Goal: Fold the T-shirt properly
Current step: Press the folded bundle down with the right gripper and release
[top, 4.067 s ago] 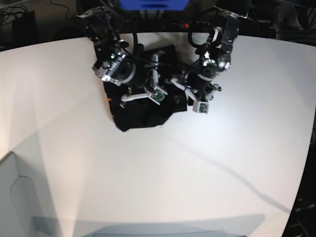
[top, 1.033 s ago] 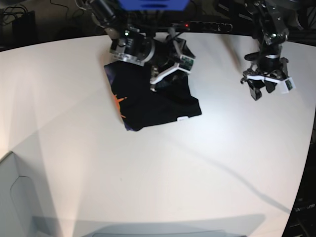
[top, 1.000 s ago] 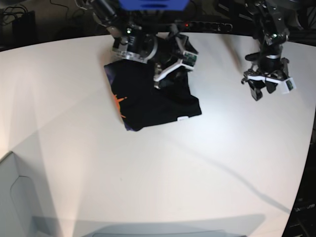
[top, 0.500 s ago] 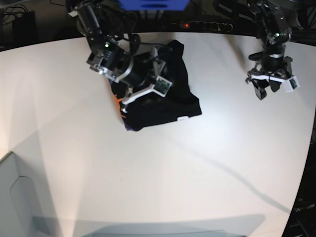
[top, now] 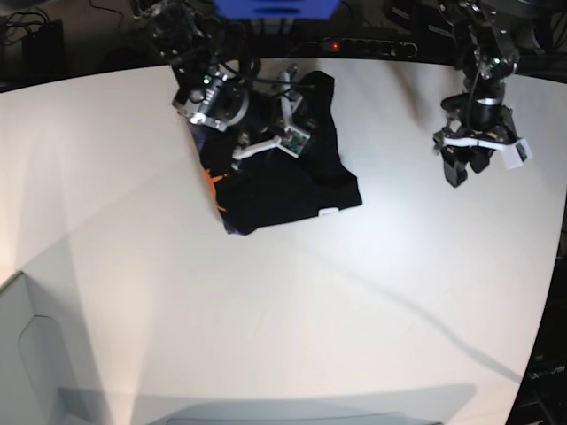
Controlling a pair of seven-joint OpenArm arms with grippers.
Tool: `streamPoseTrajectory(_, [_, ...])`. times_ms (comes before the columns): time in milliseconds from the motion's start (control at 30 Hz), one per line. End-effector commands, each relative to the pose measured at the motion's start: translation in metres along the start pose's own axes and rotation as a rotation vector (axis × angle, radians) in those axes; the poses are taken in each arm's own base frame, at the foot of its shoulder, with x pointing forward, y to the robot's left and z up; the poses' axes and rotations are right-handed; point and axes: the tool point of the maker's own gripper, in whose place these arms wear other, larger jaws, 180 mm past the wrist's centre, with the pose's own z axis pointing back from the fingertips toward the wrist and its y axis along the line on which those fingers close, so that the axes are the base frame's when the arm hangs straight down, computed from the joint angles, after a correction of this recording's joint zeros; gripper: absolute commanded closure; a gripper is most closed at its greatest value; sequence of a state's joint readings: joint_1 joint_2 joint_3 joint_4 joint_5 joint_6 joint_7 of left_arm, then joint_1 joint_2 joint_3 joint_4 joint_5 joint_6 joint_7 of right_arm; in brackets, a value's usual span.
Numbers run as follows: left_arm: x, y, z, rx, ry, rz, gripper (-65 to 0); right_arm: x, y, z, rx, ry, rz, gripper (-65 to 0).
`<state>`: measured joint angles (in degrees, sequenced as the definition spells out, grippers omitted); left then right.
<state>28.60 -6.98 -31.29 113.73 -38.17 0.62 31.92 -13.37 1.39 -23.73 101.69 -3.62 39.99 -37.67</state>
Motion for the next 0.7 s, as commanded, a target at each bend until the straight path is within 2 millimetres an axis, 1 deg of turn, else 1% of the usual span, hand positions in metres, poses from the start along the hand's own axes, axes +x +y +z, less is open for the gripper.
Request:
streamPoseTrajectory(0, [0.011, -0.003, 0.003, -0.014, -0.035, -0.008, -34.2, 0.008, 0.005, -0.002, 0.018, -0.034, 0.0, -29.6])
streamPoseTrajectory(33, [0.008, -0.003, 0.004, -0.016, -0.026, 0.001, -34.2, 0.009, 0.01, -0.005, 0.034, -0.04, 0.003, -29.6])
streamPoseTrajectory(100, [0.003, -0.005, 0.008, -0.029, -0.011, 0.02, -34.2, 0.012, 0.014, -0.005, 0.043, -0.047, 0.008, -29.6])
streamPoseTrajectory(167, [-0.009, -0.013, 0.01, -0.062, 0.024, 0.046, -34.2, 0.021, 0.009, 0.001, 0.023, -0.072, 0.02, -29.6])
streamPoseTrajectory(267, [-0.033, -0.027, 0.015, -0.108, 0.098, 0.08, -34.2, 0.045, 0.001, 0.016, -0.019, -0.138, 0.062, -29.6])
streamPoseTrajectory(333, [-0.055, -0.041, 0.019, -0.145, 0.159, 0.09, -34.3, 0.061, -0.005, 0.029, -0.053, -0.182, 0.088, -29.6])
streamPoseTrajectory(400, [-0.072, -0.054, 0.023, -0.18, 0.209, 0.097, -34.3, 0.069, -0.017, 0.04, -0.101, -0.21, 0.086, -29.7])
streamPoseTrajectory(467, [-0.09, -0.069, 0.029, -0.219, 0.259, 0.107, -34.6, 0.071, -0.03, 0.048, -0.143, -0.218, 0.08, -29.7])
streamPoseTrajectory(533, [-0.104, -0.084, 0.034, -0.256, 0.299, 0.11, -37.9, 0.067, -0.042, 0.052, -0.176, -0.211, 0.068, -29.8])
streamPoseTrajectory(600, [-0.115, -0.097, 0.036, -0.291, 0.331, 0.111, -40.2, 0.06, -0.056, 0.058, -0.218, -0.198, 0.048, -29.8])
streamPoseTrajectory(667, [-0.123, -0.109, 0.037, -0.323, 0.354, 0.116, -40.4, 0.055, -0.066, 0.062, -0.248, -0.19, 0.034, -29.8])
